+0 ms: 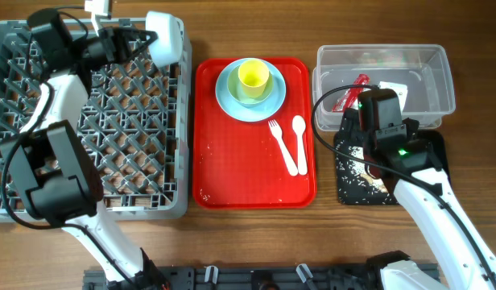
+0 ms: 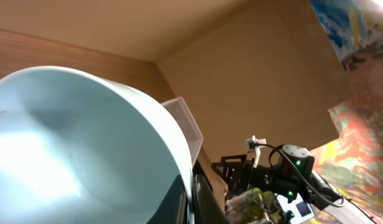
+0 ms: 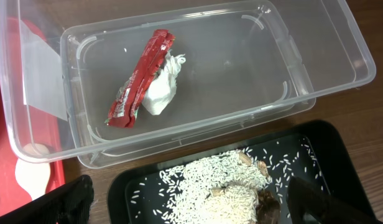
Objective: Sort waste into correct bins and load items into the dishwasher rack
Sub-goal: 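Lower the blue bowl into the rack's back row and release it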
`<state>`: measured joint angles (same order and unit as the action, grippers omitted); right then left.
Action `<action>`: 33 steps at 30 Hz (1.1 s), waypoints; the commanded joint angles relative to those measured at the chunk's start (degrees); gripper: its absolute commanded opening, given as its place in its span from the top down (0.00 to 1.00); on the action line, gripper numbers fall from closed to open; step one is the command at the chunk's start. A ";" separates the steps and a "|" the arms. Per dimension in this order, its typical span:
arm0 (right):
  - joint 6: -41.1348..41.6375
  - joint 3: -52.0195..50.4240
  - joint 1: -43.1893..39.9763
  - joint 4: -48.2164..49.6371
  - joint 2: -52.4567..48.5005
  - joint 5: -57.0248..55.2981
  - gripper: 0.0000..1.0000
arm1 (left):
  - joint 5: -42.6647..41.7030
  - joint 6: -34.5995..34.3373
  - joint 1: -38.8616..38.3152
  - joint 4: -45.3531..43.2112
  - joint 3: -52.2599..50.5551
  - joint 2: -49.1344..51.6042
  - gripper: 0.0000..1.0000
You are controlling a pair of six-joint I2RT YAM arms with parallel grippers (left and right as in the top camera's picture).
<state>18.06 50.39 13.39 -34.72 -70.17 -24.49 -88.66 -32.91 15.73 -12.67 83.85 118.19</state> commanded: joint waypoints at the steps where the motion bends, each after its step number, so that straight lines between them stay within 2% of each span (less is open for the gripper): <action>1: -0.02 0.52 -0.09 0.09 -0.02 -0.96 0.00 | -1.66 5.60 -1.86 0.87 0.48 1.57 0.96; 12: 0.00 0.52 -0.09 0.09 -0.02 -0.96 0.00 | 1.07 5.70 1.16 0.94 0.48 7.50 0.96; 16: -0.04 0.52 -0.09 0.09 -0.02 -0.96 0.00 | 4.70 5.73 1.55 3.37 0.48 8.15 0.95; 18: -0.02 0.52 -0.09 0.09 -0.02 -0.96 0.00 | 6.21 5.68 1.60 3.69 0.48 8.15 0.80; 20: -0.02 0.52 -0.09 0.09 -0.02 -0.96 0.00 | 6.29 4.57 2.47 2.93 0.50 8.13 0.76; 21: -0.02 0.52 -0.09 0.09 -0.02 -0.96 0.00 | 6.25 2.78 3.17 2.08 0.50 8.13 0.66; 22: -0.02 0.52 -0.09 0.09 -0.02 -0.96 0.00 | 6.25 0.74 4.02 1.25 0.50 8.13 0.04; 23: 0.00 0.52 -0.09 0.09 -0.02 -0.96 0.00 | 5.90 -1.51 5.22 0.20 0.50 8.07 0.01; 27: -0.02 0.52 -0.09 0.09 -0.02 -0.96 0.00 | 4.48 -8.04 9.84 -2.64 0.50 5.75 0.01; 33: -0.02 0.52 -0.09 0.09 -0.02 -0.96 0.00 | 4.52 -8.09 11.30 -2.78 0.50 -3.30 0.00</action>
<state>18.06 50.39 13.39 -34.70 -70.17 -24.51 -83.15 -39.64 27.77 -15.03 83.85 123.07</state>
